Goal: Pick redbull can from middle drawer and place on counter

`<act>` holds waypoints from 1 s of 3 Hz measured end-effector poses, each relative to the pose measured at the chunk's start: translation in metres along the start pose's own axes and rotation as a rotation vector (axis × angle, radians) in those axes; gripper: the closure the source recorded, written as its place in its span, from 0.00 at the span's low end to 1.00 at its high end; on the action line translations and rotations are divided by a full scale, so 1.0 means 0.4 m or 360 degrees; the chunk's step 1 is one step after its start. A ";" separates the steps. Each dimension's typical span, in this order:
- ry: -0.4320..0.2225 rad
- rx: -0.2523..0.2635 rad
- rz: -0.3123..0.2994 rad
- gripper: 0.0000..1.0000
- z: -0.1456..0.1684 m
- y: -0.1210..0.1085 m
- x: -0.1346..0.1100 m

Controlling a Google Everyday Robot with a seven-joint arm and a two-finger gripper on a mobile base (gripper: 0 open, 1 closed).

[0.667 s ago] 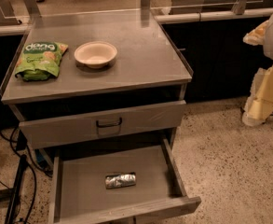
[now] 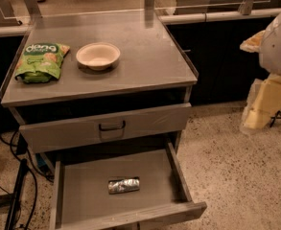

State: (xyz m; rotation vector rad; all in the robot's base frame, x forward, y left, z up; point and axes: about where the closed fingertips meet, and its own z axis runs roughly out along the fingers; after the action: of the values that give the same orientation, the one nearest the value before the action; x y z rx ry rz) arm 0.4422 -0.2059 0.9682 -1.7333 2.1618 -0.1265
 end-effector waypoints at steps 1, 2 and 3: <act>-0.0028 -0.0038 -0.0091 0.00 0.077 0.018 -0.035; -0.0028 -0.0038 -0.0091 0.00 0.077 0.018 -0.035; -0.0036 -0.0118 -0.0112 0.00 0.138 0.069 -0.058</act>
Offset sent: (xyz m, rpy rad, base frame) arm 0.0055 0.0164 -0.0222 0.0021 0.0076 0.0529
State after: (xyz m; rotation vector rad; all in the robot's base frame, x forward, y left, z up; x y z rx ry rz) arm 0.4392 -0.1682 0.9141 -1.8433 2.1153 -0.0453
